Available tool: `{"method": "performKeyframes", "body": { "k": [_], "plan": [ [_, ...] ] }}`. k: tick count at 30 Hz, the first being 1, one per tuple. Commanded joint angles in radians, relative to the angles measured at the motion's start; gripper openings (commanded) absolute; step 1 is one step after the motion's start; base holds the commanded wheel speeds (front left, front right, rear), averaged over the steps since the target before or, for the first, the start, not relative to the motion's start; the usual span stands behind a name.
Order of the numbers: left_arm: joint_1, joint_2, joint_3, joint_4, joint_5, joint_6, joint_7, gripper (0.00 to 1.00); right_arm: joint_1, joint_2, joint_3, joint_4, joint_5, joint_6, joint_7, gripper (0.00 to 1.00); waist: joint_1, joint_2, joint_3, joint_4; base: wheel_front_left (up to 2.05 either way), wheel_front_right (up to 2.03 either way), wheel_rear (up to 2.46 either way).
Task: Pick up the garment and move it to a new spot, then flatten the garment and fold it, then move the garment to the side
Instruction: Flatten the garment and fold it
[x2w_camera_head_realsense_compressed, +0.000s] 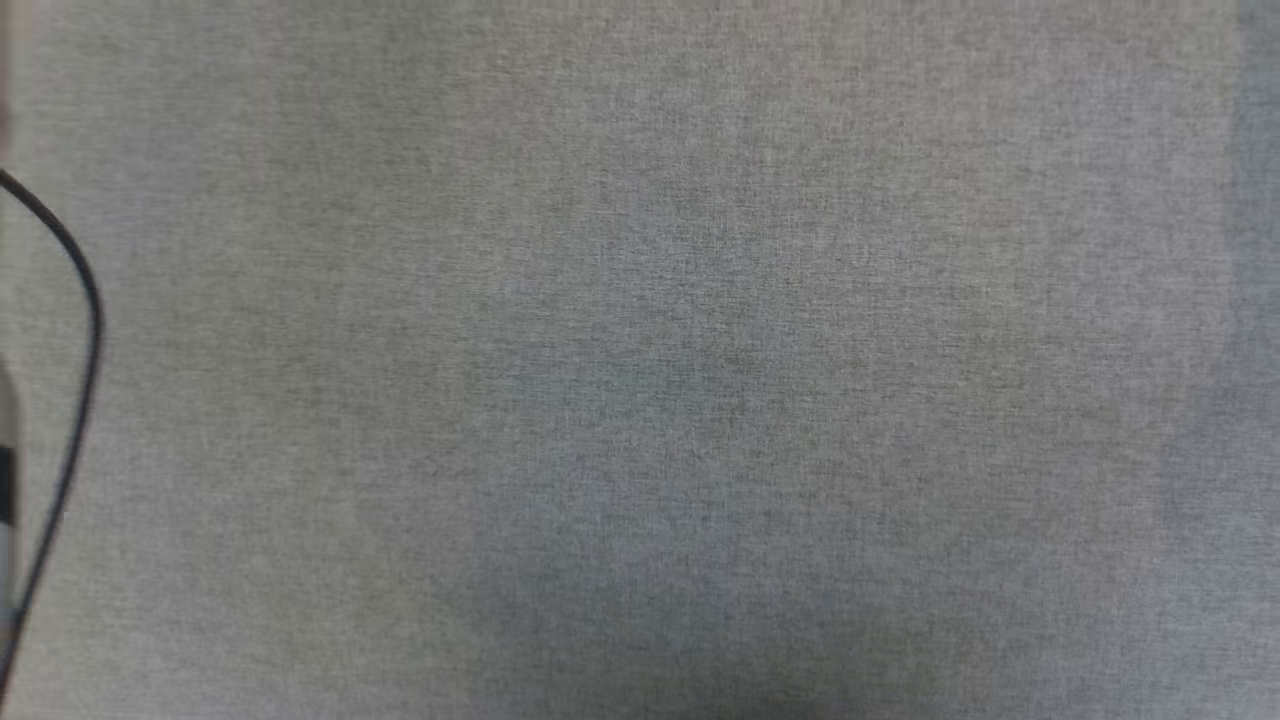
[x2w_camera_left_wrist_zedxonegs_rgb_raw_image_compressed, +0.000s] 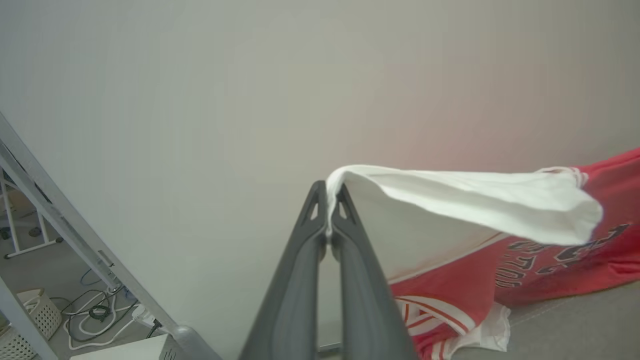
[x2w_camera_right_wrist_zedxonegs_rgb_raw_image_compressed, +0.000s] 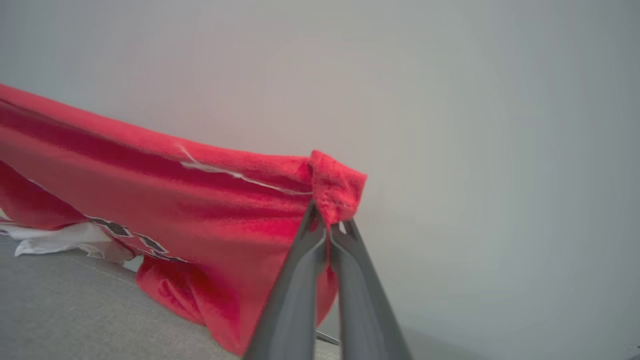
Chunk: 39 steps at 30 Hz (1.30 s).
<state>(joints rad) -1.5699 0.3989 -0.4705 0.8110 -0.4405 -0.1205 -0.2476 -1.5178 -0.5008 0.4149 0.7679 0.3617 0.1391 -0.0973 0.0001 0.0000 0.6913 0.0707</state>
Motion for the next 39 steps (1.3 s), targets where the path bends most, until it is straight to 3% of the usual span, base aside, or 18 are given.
{"method": "performKeyframes", "body": {
  "k": [1,8,16,23,39],
  "plan": [
    [0.063,-0.01,-0.006,-0.012,-0.016,-0.005,-0.012,0.0,0.052,-0.015,0.016,-0.004,0.022,-0.008,-0.015,0.0,-0.0001,0.0,-0.048,0.015,0.0,0.0,0.0],
    [0.345,-0.036,-0.018,-0.101,-0.045,-0.007,-0.014,0.0,0.276,-0.044,0.086,-0.03,0.092,-0.008,-0.077,0.0,-0.0001,0.0,-0.177,0.024,0.0,0.0,0.0],
    [0.687,-0.027,-0.038,-0.188,-0.076,0.018,-0.007,0.0,0.561,-0.055,0.125,-0.064,0.194,-0.008,-0.104,0.0,-0.0001,0.0,-0.343,0.031,0.0,0.0,0.0],
    [0.993,0.029,-0.068,-0.29,-0.134,0.051,0.097,0.0,0.808,-0.062,0.177,-0.105,0.326,-0.008,-0.084,0.0,-0.0001,0.0,-0.468,0.032,0.0,0.0,0.0],
    [1.37,0.161,-0.114,-0.583,-0.194,0.12,0.249,0.0,1.119,-0.049,0.188,-0.147,0.53,-0.008,-0.054,0.0,-0.0001,0.0,-0.63,0.028,0.0,0.0,0.0]
  ]
}}
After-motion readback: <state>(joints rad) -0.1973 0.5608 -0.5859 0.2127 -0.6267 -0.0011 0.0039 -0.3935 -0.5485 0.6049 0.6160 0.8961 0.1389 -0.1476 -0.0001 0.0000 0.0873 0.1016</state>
